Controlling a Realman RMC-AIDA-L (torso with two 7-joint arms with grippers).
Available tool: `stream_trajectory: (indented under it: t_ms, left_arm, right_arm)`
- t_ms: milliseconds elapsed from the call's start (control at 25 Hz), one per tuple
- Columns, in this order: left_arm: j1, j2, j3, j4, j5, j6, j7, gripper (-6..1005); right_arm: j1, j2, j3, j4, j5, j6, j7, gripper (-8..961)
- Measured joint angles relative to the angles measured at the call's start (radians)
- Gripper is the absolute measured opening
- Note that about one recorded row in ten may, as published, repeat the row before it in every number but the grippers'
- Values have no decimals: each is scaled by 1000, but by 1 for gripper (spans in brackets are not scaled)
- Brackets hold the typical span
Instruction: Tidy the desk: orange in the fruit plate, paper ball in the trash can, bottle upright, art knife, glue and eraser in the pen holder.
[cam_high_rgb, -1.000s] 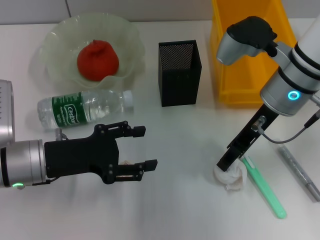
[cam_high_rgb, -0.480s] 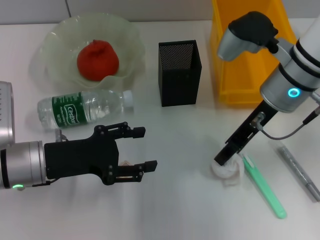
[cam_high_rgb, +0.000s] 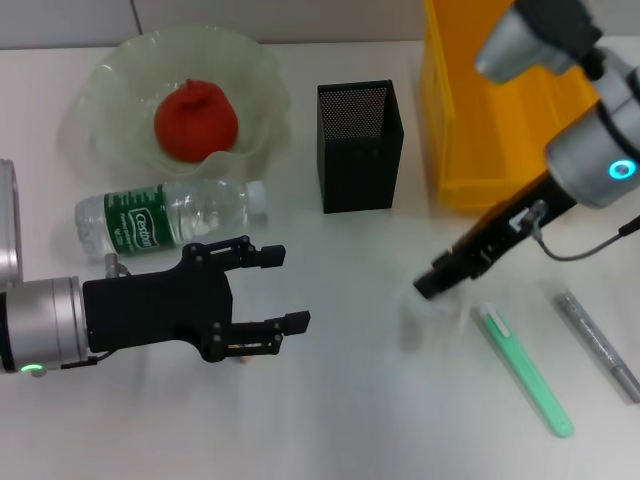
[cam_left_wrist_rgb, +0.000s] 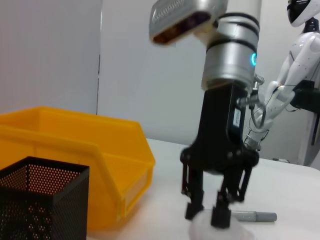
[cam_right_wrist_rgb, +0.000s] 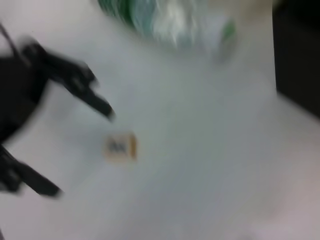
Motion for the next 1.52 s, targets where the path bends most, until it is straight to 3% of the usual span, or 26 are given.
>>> stream_trajectory:
  t_ms: [280,600,720,1080,1520]
  left_arm:
    - [1,-1,0,0,-1,0,1,773]
    - [0,-1,-9,-33,-17,-2,39,772]
    - [-1,-1,-11,-38,-20,-2,40,771]
    - [-6,0,-10,-40,-26,-3,41,770]
    - [-7,0,-12,-40,-28,-14,42,769]
  right_arm:
    - [-167,1,179,-132,242,60,-140,388]
    - [-359,3,247,36,771,335,-502,387]
    - [-371,0,255,133,865,410,-632,393]
    - [-343,4,263,273,946,574,-919,410]
    - [-288,0,257,395,1053,662,-1137,431]
